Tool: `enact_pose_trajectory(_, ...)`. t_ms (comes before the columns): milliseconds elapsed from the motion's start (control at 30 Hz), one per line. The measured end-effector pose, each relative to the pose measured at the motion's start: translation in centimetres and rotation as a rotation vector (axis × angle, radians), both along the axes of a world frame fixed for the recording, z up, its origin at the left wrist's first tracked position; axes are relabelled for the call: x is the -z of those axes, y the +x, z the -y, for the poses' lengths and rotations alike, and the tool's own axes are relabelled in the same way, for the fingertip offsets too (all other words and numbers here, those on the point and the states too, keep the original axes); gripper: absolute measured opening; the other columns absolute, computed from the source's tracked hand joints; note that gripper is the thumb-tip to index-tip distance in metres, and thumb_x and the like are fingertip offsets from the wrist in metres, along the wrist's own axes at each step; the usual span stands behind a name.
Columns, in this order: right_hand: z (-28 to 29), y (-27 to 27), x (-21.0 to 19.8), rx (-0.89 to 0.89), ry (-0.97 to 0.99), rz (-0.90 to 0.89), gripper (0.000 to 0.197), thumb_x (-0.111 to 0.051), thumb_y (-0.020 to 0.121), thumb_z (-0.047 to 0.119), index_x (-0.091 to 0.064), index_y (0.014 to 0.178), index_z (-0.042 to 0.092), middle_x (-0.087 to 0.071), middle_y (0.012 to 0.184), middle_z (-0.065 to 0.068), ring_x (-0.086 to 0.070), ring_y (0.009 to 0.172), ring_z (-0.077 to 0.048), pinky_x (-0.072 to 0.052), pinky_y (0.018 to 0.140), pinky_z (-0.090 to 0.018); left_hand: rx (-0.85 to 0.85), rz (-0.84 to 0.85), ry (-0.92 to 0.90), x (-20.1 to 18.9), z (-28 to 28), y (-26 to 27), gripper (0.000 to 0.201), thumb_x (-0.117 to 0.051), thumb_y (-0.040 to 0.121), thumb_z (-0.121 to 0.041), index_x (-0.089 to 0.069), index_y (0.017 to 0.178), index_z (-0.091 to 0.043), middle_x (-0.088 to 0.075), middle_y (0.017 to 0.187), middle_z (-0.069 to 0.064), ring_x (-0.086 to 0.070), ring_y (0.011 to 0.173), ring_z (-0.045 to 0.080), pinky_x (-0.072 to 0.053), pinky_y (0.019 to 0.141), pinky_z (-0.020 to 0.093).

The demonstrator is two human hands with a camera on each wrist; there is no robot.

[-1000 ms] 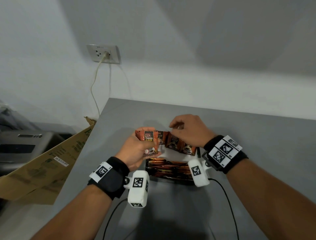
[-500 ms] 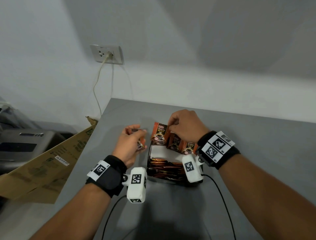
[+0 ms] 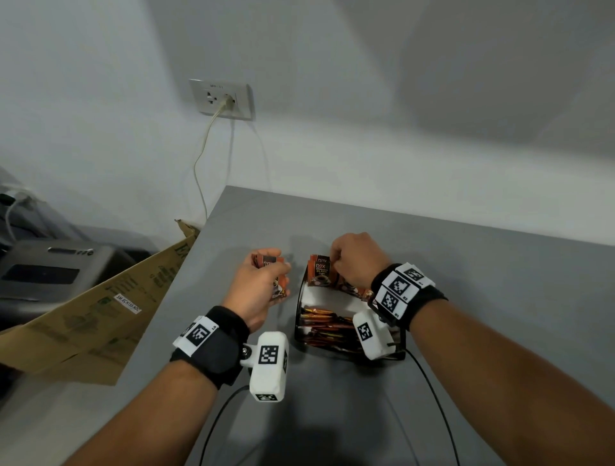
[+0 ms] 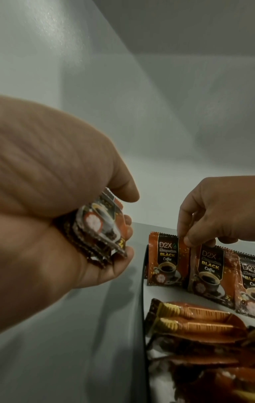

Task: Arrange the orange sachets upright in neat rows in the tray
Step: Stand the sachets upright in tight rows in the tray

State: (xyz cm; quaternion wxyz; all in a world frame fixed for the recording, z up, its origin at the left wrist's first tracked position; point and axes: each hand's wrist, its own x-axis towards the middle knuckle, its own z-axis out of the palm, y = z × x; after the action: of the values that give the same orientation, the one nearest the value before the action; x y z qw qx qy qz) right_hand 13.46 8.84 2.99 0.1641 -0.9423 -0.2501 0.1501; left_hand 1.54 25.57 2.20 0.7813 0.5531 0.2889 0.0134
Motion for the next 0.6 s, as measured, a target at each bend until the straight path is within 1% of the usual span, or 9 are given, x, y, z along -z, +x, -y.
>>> enact_pose_trajectory(133,0.1,0.0,0.3,0.011,-0.017,0.013,0.016,-0.061,0.09,0.007,-0.072,0.087,0.018,-0.071,0.098,-0.004,-0.067,0.084,-0.022,-0.059,0.075,-0.035,0.011,-0.016,-0.006,0.0,0.1,0.0,0.028,-0.063,0.091,-0.003,-0.059,0.113,-0.019,-0.062,0.1,0.008,-0.059,0.076,0.018,-0.053,0.074,0.04)
enact_pose_trajectory(267,0.0,-0.1,0.4,0.019,-0.02,0.028,0.019,-0.061,0.09,0.007,-0.066,0.08,0.022,-0.07,0.097,-0.005,-0.066,0.082,-0.022,-0.059,0.073,-0.036,0.015,-0.019,-0.018,-0.1,0.3,0.0,0.031,-0.06,0.09,0.0,-0.058,0.116,-0.016,-0.061,0.097,0.009,-0.059,0.074,0.019,-0.054,0.07,0.038)
enact_pose_trajectory(367,0.2,-0.1,0.4,0.034,-0.011,0.039,0.017,-0.06,0.09,0.007,-0.068,0.083,0.02,-0.069,0.096,-0.005,-0.066,0.081,-0.023,-0.058,0.072,-0.036,-0.006,-0.018,-0.068,-0.2,0.5,0.1,0.039,-0.049,0.087,0.009,-0.057,0.12,-0.011,-0.061,0.095,0.011,-0.06,0.076,0.023,-0.052,0.069,0.037)
enact_pose_trajectory(433,0.4,-0.1,0.3,0.036,0.001,0.036,0.016,-0.059,0.09,0.008,-0.071,0.087,0.019,-0.069,0.097,-0.005,-0.065,0.082,-0.023,-0.058,0.073,-0.037,0.003,-0.027,-0.069,-0.2,0.6,0.0,0.043,-0.041,0.086,0.013,-0.056,0.119,-0.011,-0.061,0.099,0.013,-0.062,0.077,0.025,-0.051,0.071,0.039)
enact_pose_trajectory(467,0.5,-0.1,0.2,0.037,0.008,0.037,0.016,-0.059,0.09,0.009,-0.071,0.089,0.019,-0.07,0.098,-0.005,-0.066,0.082,-0.023,-0.059,0.074,-0.038,0.017,-0.025,-0.059,-0.3,0.6,0.0,0.046,-0.04,0.086,0.015,-0.055,0.12,-0.01,-0.062,0.102,0.014,-0.064,0.076,0.025,-0.051,0.072,0.04)
enact_pose_trajectory(533,0.9,-0.1,-0.2,0.048,0.046,0.049,0.014,-0.06,0.09,0.012,-0.071,0.092,0.019,-0.07,0.098,-0.004,-0.066,0.084,-0.021,-0.059,0.077,-0.038,0.056,-0.008,-0.038,-0.3,0.7,0.0,0.05,-0.044,0.085,0.02,-0.053,0.124,-0.009,-0.067,0.106,0.016,-0.069,0.076,0.026,-0.055,0.071,0.041)
enact_pose_trajectory(567,1.1,-0.2,-0.6,0.055,0.087,0.055,0.013,-0.06,0.09,0.015,-0.072,0.093,0.02,-0.07,0.097,-0.002,-0.066,0.085,-0.019,-0.059,0.079,-0.036,0.079,0.003,-0.027,-0.3,0.8,0.0,0.051,-0.048,0.084,0.022,-0.053,0.124,-0.009,-0.068,0.108,0.018,-0.07,0.08,0.028,-0.057,0.07,0.041)
enact_pose_trajectory(600,1.2,-0.4,-1.1,0.063,0.146,0.046,0.013,-0.061,0.09,0.017,-0.073,0.096,0.02,-0.07,0.097,0.001,-0.066,0.086,-0.016,-0.058,0.079,-0.031,0.099,0.015,-0.018,-0.4,0.9,0.0,0.053,-0.052,0.082,0.023,-0.054,0.124,-0.01,-0.067,0.111,0.021,-0.07,0.085,0.032,-0.059,0.07,0.041)
